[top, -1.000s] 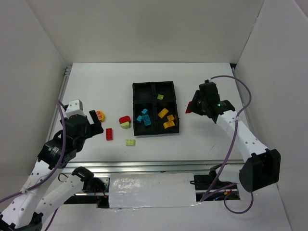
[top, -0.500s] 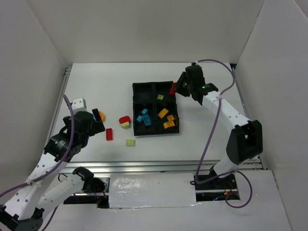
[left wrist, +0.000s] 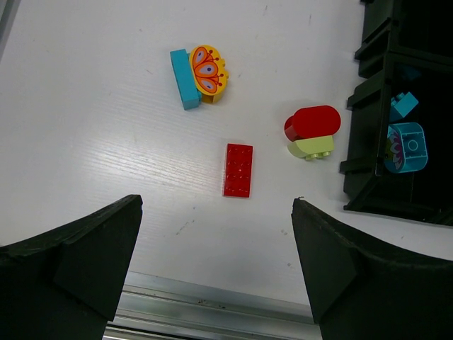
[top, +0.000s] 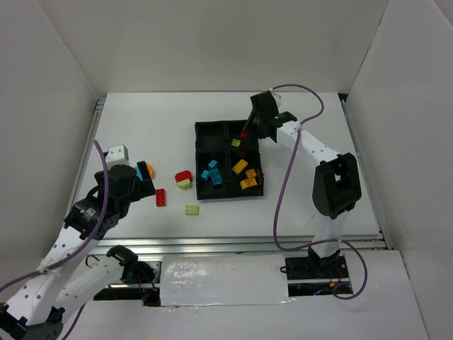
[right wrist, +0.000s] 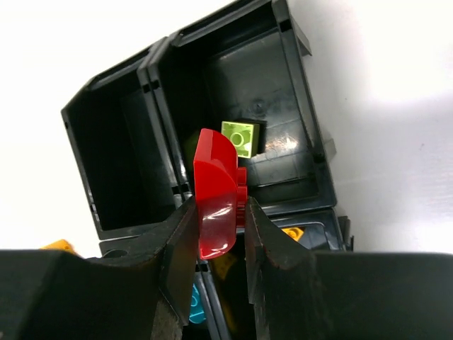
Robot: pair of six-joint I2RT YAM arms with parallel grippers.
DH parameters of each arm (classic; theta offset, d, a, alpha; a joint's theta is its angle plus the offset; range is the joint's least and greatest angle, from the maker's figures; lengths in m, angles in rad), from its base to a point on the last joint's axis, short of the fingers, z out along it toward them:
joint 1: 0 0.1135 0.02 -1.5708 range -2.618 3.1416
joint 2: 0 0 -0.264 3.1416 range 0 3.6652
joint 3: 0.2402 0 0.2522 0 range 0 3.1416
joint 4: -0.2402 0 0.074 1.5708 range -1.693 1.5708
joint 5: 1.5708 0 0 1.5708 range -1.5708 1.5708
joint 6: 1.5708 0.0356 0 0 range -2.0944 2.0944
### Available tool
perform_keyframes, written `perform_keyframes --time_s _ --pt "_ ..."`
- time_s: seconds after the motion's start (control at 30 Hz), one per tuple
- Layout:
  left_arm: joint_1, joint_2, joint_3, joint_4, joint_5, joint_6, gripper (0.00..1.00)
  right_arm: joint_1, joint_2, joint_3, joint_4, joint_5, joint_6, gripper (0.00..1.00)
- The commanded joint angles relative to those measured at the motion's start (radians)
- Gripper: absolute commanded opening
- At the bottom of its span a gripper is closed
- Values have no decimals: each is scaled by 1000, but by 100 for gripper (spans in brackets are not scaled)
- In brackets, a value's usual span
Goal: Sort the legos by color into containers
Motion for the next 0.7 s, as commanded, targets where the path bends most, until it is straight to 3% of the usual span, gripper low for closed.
perform_keyframes --time_s 0.0,0.67 --pt "0 12 5 36 9 30 99 10 -26 43 -18 41 -18 0" --pt "-1 4 5 30 2 23 99 15 14 97 -30 11 -43 0"
